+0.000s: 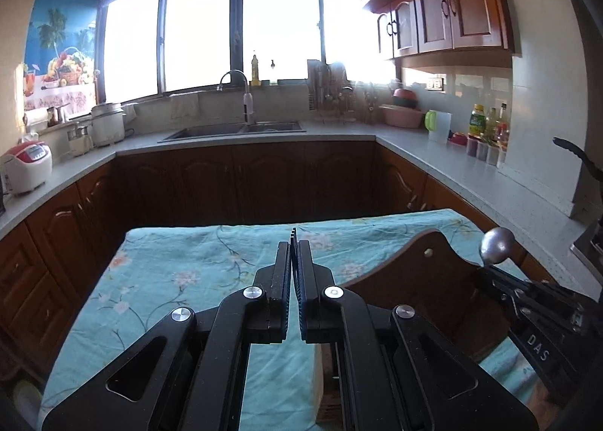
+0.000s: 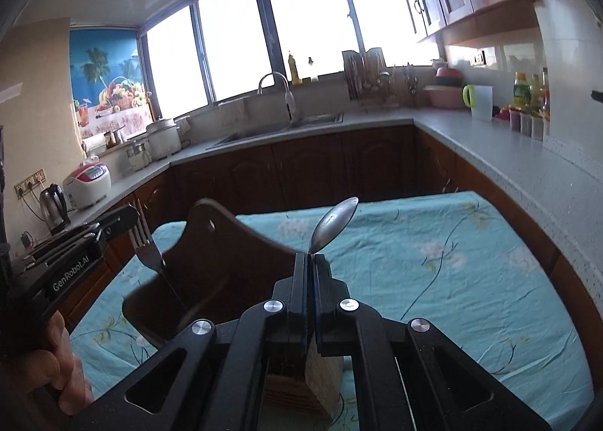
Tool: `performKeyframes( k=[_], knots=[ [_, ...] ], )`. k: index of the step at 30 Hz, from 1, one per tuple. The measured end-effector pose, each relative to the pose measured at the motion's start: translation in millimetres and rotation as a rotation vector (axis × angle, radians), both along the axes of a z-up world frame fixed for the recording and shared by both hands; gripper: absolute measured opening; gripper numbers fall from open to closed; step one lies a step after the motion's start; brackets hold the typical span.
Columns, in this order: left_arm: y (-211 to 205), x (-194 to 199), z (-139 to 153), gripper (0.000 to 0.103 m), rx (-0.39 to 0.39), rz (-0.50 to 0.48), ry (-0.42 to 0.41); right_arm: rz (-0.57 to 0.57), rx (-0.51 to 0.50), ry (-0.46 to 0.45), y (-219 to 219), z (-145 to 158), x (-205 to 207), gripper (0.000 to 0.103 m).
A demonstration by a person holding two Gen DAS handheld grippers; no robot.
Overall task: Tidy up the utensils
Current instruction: 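Drop the fork into the wooden holder with the left tool while the right tool releases the spoon, then move both open tools back over the remaining chopsticks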
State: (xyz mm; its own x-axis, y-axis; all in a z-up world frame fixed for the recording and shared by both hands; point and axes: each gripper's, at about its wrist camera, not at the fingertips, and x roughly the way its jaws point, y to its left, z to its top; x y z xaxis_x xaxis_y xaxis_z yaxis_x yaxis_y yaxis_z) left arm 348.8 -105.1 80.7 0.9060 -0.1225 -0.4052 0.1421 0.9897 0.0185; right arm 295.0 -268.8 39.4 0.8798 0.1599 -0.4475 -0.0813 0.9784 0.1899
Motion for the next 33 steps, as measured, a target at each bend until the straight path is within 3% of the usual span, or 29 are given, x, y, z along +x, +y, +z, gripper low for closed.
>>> performKeyframes(
  k=[8, 20, 23, 25, 27, 29, 30, 33],
  knots=[
    [-10, -1, -4, 0.003, 0.008, -0.058, 0.028, 0.011, 0.014, 0.007, -7, 10, 1, 0.002],
    [-12, -5, 3, 0.006, 0.002, -0.046, 0.044, -0.002, 0.048, 0.033, -16, 12, -1, 0.007],
    [-9, -11, 8, 0.025, -0.005, -0.041, 0.04, -0.012, 0.064, 0.043, -18, 13, -4, 0.01],
    [-4, -19, 14, 0.045, -0.016, -0.029, 0.021, -0.021, 0.088, 0.044, -23, 15, -9, 0.018],
    [6, -28, 20, 0.06, -0.033, -0.002, 0.007, -0.031, 0.115, 0.032, -28, 19, -18, 0.04],
    [16, -36, 23, 0.072, -0.052, 0.02, 0.003, -0.045, 0.131, 0.015, -33, 22, -28, 0.047],
    [22, -41, 24, 0.08, -0.058, 0.035, 0.004, -0.048, 0.143, 0.01, -35, 24, -33, 0.057],
    [41, -61, 24, 0.087, -0.08, 0.058, -0.001, -0.043, 0.184, -0.01, -40, 28, -48, 0.073]
  ],
)
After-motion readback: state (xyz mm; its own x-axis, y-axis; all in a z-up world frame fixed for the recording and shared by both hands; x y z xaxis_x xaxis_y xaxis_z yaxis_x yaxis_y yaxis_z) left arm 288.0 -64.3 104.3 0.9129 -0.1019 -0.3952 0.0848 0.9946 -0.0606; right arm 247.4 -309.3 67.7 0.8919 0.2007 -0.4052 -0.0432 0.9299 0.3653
